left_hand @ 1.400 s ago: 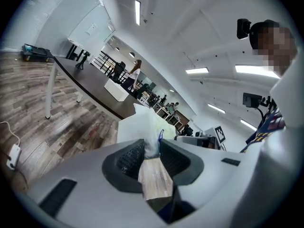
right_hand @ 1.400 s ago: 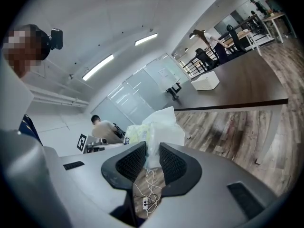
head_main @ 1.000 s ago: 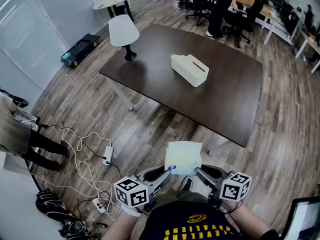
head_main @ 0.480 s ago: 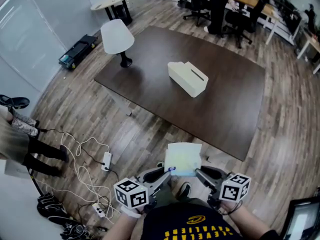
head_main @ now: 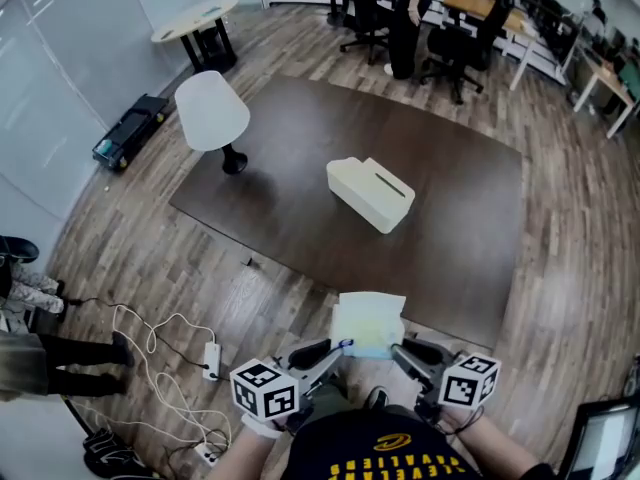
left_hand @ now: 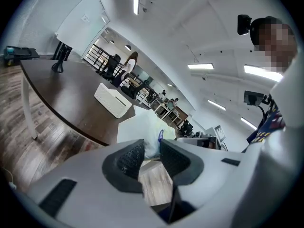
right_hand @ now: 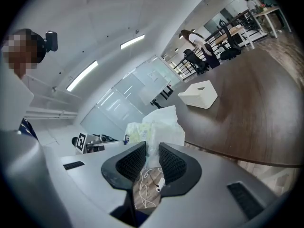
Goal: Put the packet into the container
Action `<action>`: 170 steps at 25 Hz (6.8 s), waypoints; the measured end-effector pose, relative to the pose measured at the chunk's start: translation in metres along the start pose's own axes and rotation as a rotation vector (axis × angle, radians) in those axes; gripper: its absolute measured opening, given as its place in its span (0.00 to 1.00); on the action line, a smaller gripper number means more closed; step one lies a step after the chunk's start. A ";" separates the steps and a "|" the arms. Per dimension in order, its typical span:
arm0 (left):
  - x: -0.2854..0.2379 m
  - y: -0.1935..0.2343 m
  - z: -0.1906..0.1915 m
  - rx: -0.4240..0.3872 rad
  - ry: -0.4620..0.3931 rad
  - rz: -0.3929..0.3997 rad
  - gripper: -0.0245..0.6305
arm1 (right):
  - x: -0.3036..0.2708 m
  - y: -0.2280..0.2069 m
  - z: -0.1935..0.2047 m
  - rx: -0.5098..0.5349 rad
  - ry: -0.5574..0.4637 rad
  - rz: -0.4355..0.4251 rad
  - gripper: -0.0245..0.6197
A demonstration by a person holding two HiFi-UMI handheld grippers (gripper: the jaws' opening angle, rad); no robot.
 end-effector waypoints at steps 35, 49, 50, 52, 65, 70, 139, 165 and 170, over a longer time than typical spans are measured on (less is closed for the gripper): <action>-0.096 0.128 -0.154 -0.055 0.153 0.134 0.20 | -0.131 -0.051 -0.093 -0.101 -0.114 0.140 0.19; -0.188 0.141 -0.220 -0.090 0.165 0.130 0.20 | -0.152 -0.114 -0.183 -0.119 -0.153 0.113 0.19; -0.192 0.142 -0.223 -0.093 0.168 0.130 0.20 | -0.153 -0.117 -0.186 -0.122 -0.156 0.115 0.19; -0.199 0.144 -0.228 -0.094 0.178 0.130 0.20 | -0.156 -0.121 -0.191 -0.131 -0.164 0.120 0.19; -0.241 0.173 -0.254 -0.126 0.317 0.204 0.20 | -0.176 -0.140 -0.198 -0.201 -0.243 0.214 0.19; -0.257 0.182 -0.261 -0.141 0.376 0.231 0.20 | -0.182 -0.144 -0.199 -0.233 -0.272 0.258 0.19; -0.325 0.231 -0.232 -0.204 0.737 0.049 0.20 | -0.220 -0.185 -0.203 -0.161 0.167 0.478 0.25; -0.266 0.154 -0.229 -0.248 0.332 0.236 0.11 | -0.204 -0.116 -0.215 0.019 -0.199 0.345 0.05; -0.260 0.137 -0.232 -0.192 0.306 0.260 0.04 | -0.195 -0.093 -0.223 0.105 -0.271 0.341 0.05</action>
Point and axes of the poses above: the fingertips, and each gripper's own axes: x backward along the fingers, y to its left, z out of its underside, the point moved 7 cm from there along x, backward along the fingers, and after that the axes turned 6 degrees about -y, right-handed, at the moved point
